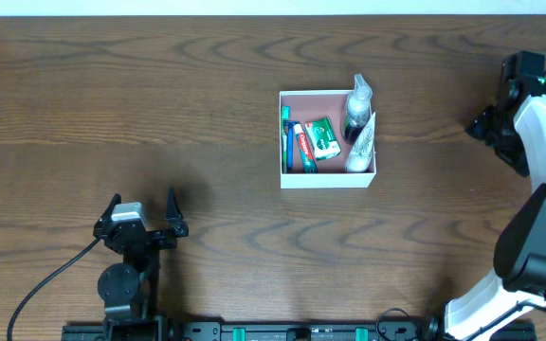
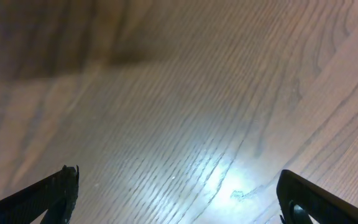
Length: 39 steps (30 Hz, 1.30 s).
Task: Pack container
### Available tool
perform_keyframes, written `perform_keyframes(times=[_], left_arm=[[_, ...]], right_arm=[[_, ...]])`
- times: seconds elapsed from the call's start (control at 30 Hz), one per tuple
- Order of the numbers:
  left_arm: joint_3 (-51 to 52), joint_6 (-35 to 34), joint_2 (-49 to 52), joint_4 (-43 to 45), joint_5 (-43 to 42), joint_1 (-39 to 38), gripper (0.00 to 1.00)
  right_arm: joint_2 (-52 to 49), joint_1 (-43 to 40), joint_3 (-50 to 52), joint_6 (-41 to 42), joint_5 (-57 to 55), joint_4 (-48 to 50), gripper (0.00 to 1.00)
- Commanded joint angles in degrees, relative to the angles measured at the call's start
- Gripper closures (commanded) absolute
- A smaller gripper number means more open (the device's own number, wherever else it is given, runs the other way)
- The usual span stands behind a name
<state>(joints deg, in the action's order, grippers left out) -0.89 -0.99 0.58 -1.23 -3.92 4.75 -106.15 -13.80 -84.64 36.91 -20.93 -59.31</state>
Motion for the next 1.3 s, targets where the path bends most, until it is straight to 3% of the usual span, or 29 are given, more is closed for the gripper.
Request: perform_keyframes(times=[0.0, 0.53, 0.8, 1.03, 1.27], left_arm=[[0.7, 1.2, -0.3, -2.4, -1.5, -0.2, 0.02], [0.7, 1.2, -0.3, -2.4, -1.5, -0.2, 0.02], [0.7, 1.2, -0.3, -2.4, -1.5, -0.2, 0.02], [0.7, 1.2, -0.3, -2.4, -1.5, -0.2, 0.02], [0.7, 1.2, -0.3, -2.4, -1.5, -0.2, 0.02]], right_arm=[[8.3, 1.2, 0.0, 0.7, -0.7, -0.2, 0.01], [44.1, 4.5, 3.6, -1.0, -0.7, 2.3, 0.01], [64.0, 7.6, 27.7, -20.1, -0.7, 26.1, 0.01], [82.6, 8.3, 49.5, -20.9, -0.3, 41.0, 0.01], [95.8, 8.8, 62.1, -21.4, 0.2, 47.5, 0.01]])
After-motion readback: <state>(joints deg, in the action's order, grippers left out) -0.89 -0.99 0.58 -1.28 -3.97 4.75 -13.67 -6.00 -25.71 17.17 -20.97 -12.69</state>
